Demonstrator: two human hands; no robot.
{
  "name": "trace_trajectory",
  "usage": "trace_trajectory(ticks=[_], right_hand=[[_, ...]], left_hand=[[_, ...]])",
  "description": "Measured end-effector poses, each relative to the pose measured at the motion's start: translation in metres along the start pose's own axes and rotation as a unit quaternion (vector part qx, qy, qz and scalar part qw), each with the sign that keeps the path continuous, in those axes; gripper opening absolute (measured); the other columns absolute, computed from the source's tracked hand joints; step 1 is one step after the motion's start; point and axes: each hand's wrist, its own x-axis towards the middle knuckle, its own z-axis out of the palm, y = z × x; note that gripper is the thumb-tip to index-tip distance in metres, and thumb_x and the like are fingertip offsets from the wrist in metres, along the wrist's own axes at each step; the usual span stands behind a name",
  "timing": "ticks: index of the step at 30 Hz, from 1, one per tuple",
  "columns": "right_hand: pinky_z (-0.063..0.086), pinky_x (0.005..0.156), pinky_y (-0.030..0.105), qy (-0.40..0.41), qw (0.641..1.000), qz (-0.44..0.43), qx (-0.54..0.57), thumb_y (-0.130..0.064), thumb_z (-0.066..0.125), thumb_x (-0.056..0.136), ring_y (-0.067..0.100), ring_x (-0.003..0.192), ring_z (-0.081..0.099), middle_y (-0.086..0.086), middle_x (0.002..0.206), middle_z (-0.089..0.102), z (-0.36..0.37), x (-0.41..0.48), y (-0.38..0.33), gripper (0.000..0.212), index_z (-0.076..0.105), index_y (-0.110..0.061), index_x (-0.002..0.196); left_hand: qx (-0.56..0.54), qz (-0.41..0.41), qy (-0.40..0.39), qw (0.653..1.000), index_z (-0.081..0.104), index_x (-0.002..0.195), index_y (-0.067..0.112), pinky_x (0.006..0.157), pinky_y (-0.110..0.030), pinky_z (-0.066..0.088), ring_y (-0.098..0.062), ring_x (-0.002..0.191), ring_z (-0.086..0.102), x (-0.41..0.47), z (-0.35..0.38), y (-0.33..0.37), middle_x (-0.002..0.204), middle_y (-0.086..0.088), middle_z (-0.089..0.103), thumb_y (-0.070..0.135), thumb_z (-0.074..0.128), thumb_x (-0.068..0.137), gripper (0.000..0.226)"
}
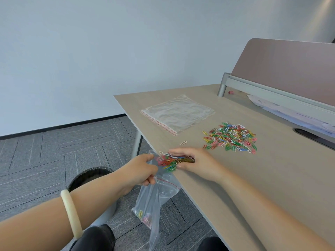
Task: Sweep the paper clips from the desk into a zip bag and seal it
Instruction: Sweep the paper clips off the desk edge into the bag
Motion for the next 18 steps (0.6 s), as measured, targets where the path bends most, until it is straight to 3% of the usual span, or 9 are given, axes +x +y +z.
trace_trajectory(ticks=[3, 6, 9, 13, 15, 18], right_hand=[[0.043, 0.095, 0.012, 0.004, 0.999, -0.012, 0.036, 0.001, 0.065, 0.079, -0.005, 0.102, 0.061, -0.002, 0.112, 0.07, 0.012, 0.004, -0.009, 0.044, 0.062, -0.021, 0.117], [0.042, 0.091, 0.008, 0.01, 0.999, -0.018, 0.041, 0.0, 0.063, 0.08, -0.012, 0.097, 0.059, -0.01, 0.109, 0.067, 0.011, 0.004, -0.015, 0.045, 0.061, -0.023, 0.119], [0.034, 0.102, 0.016, 0.024, 0.999, 0.014, -0.017, -0.027, 0.07, 0.079, -0.008, 0.119, 0.046, -0.016, 0.13, 0.054, -0.015, 0.0, -0.006, 0.05, 0.052, -0.036, 0.125], [0.014, 0.118, 0.031, 0.014, 0.993, 0.086, -0.081, -0.062, 0.059, 0.068, 0.002, 0.141, 0.012, -0.013, 0.155, 0.016, -0.033, -0.011, 0.018, 0.089, 0.022, -0.033, 0.144], [0.008, 0.119, 0.033, 0.001, 0.988, 0.092, -0.124, -0.068, 0.05, 0.07, 0.006, 0.144, 0.003, -0.009, 0.157, 0.007, -0.027, -0.008, 0.022, 0.093, 0.014, -0.028, 0.146], [0.01, 0.116, 0.029, 0.009, 0.977, 0.057, -0.205, -0.059, 0.047, 0.083, 0.012, 0.144, 0.012, -0.001, 0.156, 0.018, -0.014, 0.008, 0.019, 0.077, 0.022, -0.021, 0.145]], left_hand=[[-0.001, 0.003, 0.003, 1.0, 0.028, 0.147, 0.018, 0.039, -0.015, 0.036, -0.008, 0.035, 0.04, 0.002, -0.001, 0.002, 0.045, -0.001, 0.056, 0.005, 0.045, 0.086, 0.064], [-0.005, 0.006, 0.0, 1.0, 0.03, 0.147, 0.017, 0.037, -0.014, 0.035, -0.007, 0.033, 0.041, 0.002, -0.003, 0.002, 0.041, 0.0, 0.056, 0.004, 0.044, 0.085, 0.065], [-0.001, 0.003, 0.004, 1.0, 0.028, 0.147, 0.018, 0.041, -0.016, 0.037, -0.008, 0.034, 0.041, 0.001, -0.003, 0.001, 0.041, 0.0, 0.057, 0.003, 0.042, 0.084, 0.066], [0.004, 0.002, 0.005, 1.0, 0.026, 0.148, 0.018, 0.04, -0.015, 0.038, -0.007, 0.033, 0.042, 0.002, -0.003, -0.002, 0.041, 0.0, 0.057, 0.003, 0.042, 0.084, 0.068], [0.002, 0.002, 0.005, 1.0, 0.025, 0.148, 0.018, 0.039, -0.015, 0.038, -0.007, 0.032, 0.041, 0.003, -0.003, -0.002, 0.041, 0.0, 0.057, 0.003, 0.043, 0.084, 0.068], [0.003, 0.002, 0.006, 1.0, 0.027, 0.148, 0.018, 0.041, -0.016, 0.038, -0.007, 0.032, 0.042, 0.003, -0.003, -0.002, 0.043, -0.001, 0.057, 0.003, 0.043, 0.084, 0.067]])
